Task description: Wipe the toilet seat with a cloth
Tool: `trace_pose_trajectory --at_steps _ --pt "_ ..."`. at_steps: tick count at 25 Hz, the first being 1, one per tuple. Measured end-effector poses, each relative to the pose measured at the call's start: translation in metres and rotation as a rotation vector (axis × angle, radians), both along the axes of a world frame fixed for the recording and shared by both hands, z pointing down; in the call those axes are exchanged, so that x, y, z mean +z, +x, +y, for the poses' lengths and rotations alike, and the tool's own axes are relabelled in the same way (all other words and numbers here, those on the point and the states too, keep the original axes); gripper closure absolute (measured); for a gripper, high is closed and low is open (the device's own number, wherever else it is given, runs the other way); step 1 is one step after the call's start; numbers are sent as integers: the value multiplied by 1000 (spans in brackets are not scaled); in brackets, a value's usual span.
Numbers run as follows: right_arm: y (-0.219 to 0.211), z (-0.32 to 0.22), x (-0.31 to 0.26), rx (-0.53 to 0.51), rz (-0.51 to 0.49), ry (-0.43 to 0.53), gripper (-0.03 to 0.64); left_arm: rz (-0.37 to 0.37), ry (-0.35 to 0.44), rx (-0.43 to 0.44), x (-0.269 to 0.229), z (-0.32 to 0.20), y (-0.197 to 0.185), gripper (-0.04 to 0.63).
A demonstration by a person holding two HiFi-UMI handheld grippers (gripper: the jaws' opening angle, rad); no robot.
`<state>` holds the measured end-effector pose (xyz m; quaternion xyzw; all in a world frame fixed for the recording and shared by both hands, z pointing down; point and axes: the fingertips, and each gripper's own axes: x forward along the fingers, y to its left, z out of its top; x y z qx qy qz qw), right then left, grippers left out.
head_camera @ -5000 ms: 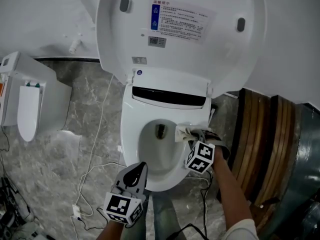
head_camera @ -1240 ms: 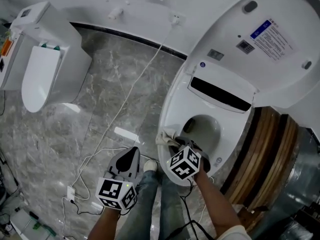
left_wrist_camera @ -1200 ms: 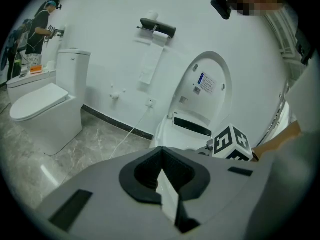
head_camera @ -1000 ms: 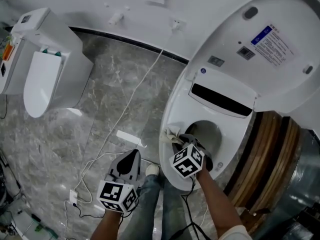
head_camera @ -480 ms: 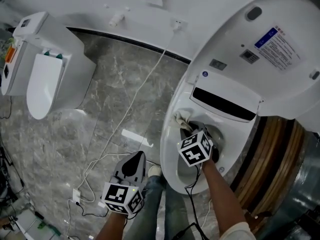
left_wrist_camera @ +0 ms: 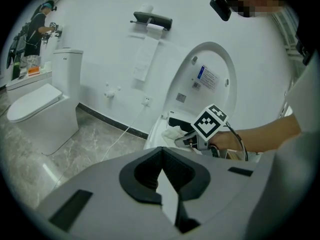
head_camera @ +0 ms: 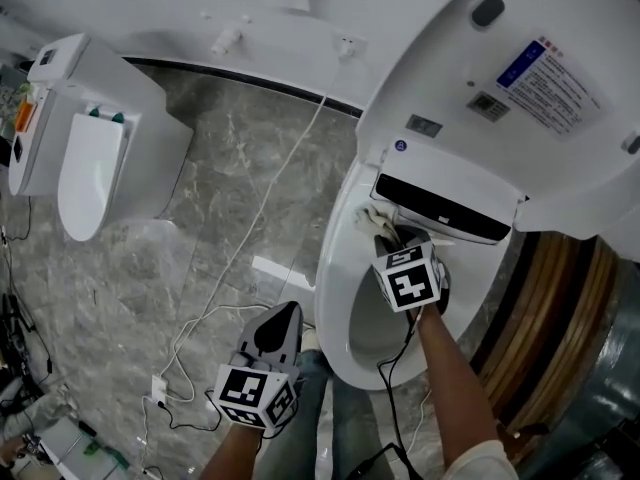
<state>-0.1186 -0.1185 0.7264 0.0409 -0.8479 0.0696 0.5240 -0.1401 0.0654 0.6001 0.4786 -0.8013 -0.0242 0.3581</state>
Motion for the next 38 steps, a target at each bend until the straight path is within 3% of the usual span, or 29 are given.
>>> trace_pose_trajectory --at_steps 4,12,25,38 --pt "17 -28 -5 62 5 0 520 0 -1 17 -1 -13 10 586" --pt "66 -56 3 76 26 38 518 0 -3 76 0 -44 36 586" --pt "155 -111 -3 282 40 29 518 5 -1 190 2 -90 89 586" --pt "224 -149 -11 422 34 74 518 3 8 273 0 -118 125 586"
